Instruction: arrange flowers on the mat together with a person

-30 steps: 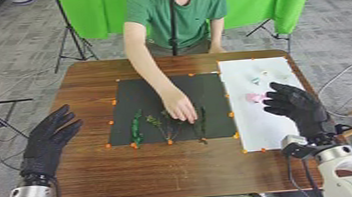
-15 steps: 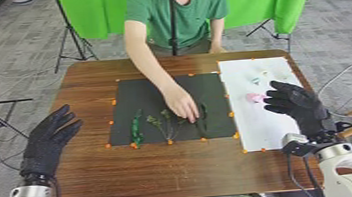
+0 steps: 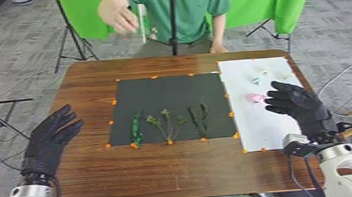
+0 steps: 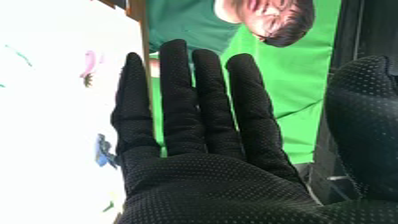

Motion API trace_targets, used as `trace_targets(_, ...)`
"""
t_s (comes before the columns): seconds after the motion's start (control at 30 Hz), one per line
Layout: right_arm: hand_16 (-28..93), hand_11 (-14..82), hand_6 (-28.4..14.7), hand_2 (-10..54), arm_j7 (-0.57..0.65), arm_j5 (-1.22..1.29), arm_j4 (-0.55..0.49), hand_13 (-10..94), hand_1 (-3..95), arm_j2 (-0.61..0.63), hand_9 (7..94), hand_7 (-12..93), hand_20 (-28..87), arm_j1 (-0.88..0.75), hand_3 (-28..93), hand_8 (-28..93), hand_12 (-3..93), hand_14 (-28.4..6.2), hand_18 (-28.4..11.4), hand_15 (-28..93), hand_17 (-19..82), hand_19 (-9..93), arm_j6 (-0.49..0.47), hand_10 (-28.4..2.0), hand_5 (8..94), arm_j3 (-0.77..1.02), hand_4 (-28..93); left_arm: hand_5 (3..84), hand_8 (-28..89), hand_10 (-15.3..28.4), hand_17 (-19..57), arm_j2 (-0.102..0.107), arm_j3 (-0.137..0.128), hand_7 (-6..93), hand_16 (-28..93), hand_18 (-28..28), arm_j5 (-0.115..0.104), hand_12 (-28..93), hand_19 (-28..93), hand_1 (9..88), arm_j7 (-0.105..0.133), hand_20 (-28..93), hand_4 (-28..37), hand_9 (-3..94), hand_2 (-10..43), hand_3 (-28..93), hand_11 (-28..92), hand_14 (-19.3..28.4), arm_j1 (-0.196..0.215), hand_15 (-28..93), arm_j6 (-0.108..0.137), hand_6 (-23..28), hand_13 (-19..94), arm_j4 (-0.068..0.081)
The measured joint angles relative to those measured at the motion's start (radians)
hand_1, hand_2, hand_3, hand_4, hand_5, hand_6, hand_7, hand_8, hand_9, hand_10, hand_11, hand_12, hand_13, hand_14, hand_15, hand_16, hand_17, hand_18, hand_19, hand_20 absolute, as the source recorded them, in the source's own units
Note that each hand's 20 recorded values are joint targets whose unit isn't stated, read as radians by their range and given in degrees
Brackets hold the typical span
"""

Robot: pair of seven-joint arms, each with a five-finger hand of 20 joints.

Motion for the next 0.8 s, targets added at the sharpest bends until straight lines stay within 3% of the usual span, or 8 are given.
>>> trace_targets(0.4, 23, 18.9, -3.7, 0.2, -0.005, -0.011, -0.006, 41, 19.7, 0.002, 45.9, 21, 27, -0.003, 86, -12, 22.7, -12.3, -21.3, 32, 15, 53, 0.004, -14.3, 44.8, 0.0, -26, 40.0, -8, 13.8, -2.2, 0.0, -0.001, 17.0, -2, 23.0, 0.0, 14, 51, 28.5, 0.0, 4, -24.9, 33.0, 3.6, 70, 28, 17.5, 0.001, 34, 0.0, 4.2, 32, 0.0)
trace_targets(0.57, 21, 23.4, -3.3, -8.2, -0.016, -0.032, -0.007, 51, 27.2, 0.009, 53.7, 24, 30, -0.001, 84, -14, 21.9, -9.8, -19.4, 38, 21, 59, 0.022, -12.6, 50.0, -0.009, -27, 39.9, -8, 13.8, -2.2, -0.001, -0.003, 17.1, -2, 23.1, -0.001, 14, 51, 28.6, 0.001, 4, -25.0, 33.1, 3.6, 70, 28, 17.5, 0.012, 35, 0.001, 4.1, 32, -0.002)
trace_targets(0.67, 20, 25.1, -1.9, -9.4, -0.061, -0.102, 0.003, 54, 29.8, 0.053, 55.0, 27, 32, 0.017, 83, -15, 22.1, -8.6, -18.1, 43, 23, 63, 0.146, -11.7, 50.5, -0.066, -28, 40.0, -8, 13.8, -2.3, -0.001, -0.005, 17.0, -2, 23.1, 0.0, 14, 51, 28.6, 0.001, 4, -25.0, 33.2, 3.6, 70, 28, 17.5, 0.015, 34, 0.001, 4.2, 32, -0.002)
trace_targets(0.8, 21, 26.5, -0.8, -9.5, -0.075, -0.363, 0.047, 52, 30.9, 0.163, 53.5, 29, 34, 0.089, 83, -16, 22.2, -7.0, -17.1, 46, 23, 64, 0.421, -10.0, 49.2, -0.2, -28, 40.1, -8, 13.9, -2.3, -0.002, -0.01, 17.0, -2, 23.1, 0.0, 14, 51, 28.5, 0.002, 4, -25.0, 33.3, 3.6, 70, 28, 17.5, 0.021, 34, 0.001, 4.2, 32, -0.004)
